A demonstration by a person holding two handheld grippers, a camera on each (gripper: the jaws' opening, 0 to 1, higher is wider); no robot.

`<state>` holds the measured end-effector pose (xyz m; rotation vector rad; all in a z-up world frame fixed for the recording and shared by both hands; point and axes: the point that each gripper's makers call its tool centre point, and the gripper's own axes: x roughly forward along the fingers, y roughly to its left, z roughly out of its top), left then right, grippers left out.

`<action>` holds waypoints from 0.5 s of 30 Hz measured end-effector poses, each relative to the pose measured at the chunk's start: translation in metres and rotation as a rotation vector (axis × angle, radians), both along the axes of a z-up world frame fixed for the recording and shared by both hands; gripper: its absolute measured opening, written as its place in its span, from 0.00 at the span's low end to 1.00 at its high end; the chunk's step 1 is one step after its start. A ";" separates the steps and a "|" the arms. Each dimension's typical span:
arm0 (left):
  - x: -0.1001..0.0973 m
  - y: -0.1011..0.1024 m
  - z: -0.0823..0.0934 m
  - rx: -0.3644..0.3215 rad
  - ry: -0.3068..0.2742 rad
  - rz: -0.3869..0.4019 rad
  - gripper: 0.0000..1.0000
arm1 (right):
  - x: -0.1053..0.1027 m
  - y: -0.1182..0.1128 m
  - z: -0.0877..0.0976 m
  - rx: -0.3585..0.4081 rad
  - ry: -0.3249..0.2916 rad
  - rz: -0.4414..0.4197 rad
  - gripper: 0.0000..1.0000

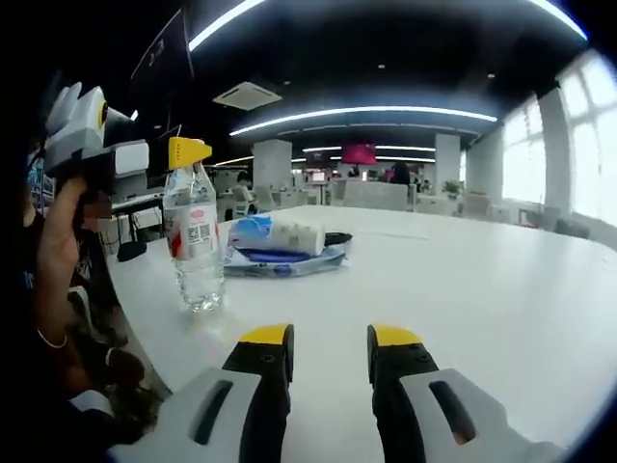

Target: Arrange the tabletop items into an orderly group along one side of the table until the central work area is clear of visible clutter.

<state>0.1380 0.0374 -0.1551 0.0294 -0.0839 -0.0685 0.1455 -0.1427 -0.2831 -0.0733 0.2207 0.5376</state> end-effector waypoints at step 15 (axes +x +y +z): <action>-0.010 0.080 0.002 0.026 0.006 0.144 0.20 | 0.007 0.021 -0.002 -0.001 0.019 0.018 0.27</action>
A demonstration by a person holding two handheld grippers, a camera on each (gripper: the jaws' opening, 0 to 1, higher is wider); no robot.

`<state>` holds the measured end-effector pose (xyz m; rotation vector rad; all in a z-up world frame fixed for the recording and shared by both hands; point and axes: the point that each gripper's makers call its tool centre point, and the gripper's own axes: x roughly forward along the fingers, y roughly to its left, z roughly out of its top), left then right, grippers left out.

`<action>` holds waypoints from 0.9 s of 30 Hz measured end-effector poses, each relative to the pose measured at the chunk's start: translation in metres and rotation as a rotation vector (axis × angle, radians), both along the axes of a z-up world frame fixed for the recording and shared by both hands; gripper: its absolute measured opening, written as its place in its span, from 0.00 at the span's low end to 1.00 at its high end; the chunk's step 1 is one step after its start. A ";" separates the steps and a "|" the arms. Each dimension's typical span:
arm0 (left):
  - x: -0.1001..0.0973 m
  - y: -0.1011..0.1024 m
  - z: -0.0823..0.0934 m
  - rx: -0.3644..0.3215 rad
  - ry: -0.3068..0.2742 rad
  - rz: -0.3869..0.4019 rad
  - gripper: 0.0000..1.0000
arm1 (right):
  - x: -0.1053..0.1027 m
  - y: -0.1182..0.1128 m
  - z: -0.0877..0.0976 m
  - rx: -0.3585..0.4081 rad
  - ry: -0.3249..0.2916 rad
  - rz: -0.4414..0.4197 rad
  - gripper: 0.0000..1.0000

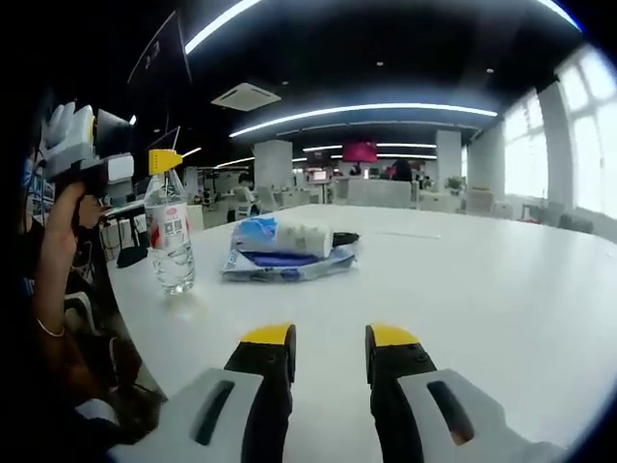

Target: Arrange the tabletop items into an orderly group along one side of the table until the central work area is clear of visible clutter.

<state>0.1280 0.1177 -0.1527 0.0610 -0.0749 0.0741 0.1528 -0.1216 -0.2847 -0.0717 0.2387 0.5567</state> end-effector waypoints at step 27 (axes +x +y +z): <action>0.051 0.128 -0.001 -0.006 0.056 0.079 0.20 | 0.012 0.033 -0.007 -0.057 0.035 -0.006 0.23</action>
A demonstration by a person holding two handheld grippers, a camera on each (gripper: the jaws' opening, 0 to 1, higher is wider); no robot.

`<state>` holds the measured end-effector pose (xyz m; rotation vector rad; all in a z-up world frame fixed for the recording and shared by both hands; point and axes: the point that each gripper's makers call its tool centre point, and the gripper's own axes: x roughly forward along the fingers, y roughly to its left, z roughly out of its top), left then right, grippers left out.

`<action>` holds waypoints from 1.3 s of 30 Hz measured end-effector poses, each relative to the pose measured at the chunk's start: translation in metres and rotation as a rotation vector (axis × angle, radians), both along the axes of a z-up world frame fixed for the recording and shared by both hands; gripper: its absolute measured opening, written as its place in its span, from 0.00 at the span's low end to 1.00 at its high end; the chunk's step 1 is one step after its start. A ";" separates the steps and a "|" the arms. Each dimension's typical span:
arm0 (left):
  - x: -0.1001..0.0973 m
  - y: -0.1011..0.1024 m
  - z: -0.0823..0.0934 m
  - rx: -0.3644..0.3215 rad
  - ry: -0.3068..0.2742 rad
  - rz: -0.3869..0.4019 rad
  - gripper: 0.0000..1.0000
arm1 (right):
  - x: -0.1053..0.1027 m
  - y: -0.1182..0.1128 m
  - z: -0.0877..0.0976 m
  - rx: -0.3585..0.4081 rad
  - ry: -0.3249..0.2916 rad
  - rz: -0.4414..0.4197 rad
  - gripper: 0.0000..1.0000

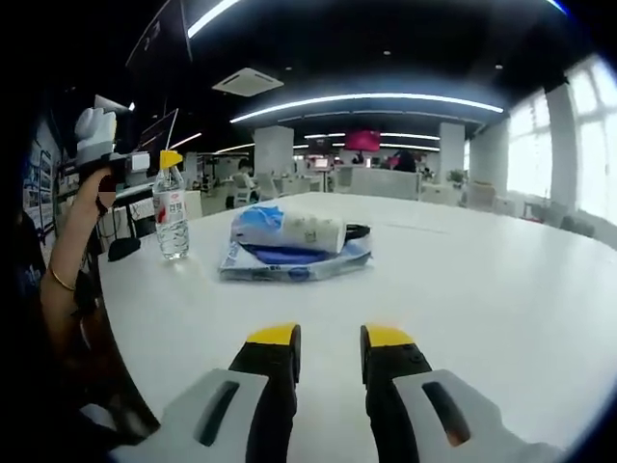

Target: Arrange the tabletop items into an orderly group along one side of the table until the central work area is clear of visible clutter.

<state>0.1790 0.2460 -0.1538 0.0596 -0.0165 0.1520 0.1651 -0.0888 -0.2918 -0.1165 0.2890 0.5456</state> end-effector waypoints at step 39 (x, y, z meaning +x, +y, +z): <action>0.069 0.044 -0.007 -0.039 0.073 -0.128 0.20 | 0.018 0.013 -0.005 -0.036 0.002 0.052 0.28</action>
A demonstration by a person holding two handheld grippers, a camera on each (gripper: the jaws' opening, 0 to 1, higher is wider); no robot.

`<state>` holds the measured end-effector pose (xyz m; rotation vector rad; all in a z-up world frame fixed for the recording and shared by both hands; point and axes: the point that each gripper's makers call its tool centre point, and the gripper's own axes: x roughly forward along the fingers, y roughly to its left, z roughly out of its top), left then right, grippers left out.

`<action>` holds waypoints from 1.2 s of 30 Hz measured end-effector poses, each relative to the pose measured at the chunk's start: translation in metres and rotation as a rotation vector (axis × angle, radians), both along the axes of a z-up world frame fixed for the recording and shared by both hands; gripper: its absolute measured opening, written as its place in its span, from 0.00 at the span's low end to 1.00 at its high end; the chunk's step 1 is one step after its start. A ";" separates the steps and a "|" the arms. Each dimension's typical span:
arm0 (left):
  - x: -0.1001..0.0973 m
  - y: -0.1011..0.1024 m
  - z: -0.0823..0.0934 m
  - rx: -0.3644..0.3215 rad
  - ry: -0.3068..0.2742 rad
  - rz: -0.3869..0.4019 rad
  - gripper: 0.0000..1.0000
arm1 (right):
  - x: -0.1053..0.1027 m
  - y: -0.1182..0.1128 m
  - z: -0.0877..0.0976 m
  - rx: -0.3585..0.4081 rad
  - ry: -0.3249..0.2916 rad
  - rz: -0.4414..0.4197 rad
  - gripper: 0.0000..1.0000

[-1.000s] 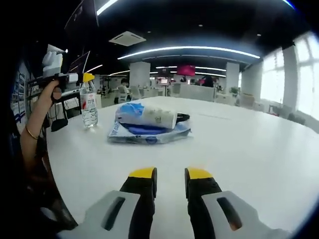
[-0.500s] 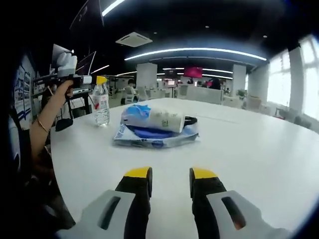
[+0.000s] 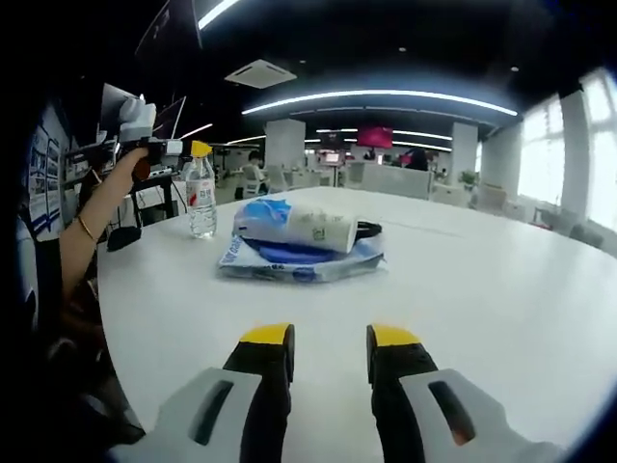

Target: Arrange the tabletop items into an orderly group along one side of the table until the central work area is clear of visible clutter.

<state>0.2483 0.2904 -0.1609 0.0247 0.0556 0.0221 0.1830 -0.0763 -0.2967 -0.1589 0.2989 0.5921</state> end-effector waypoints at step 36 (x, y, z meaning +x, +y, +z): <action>-0.004 0.000 0.001 0.002 -0.067 -0.003 0.21 | -0.004 -0.003 -0.009 -0.087 -0.009 0.011 0.34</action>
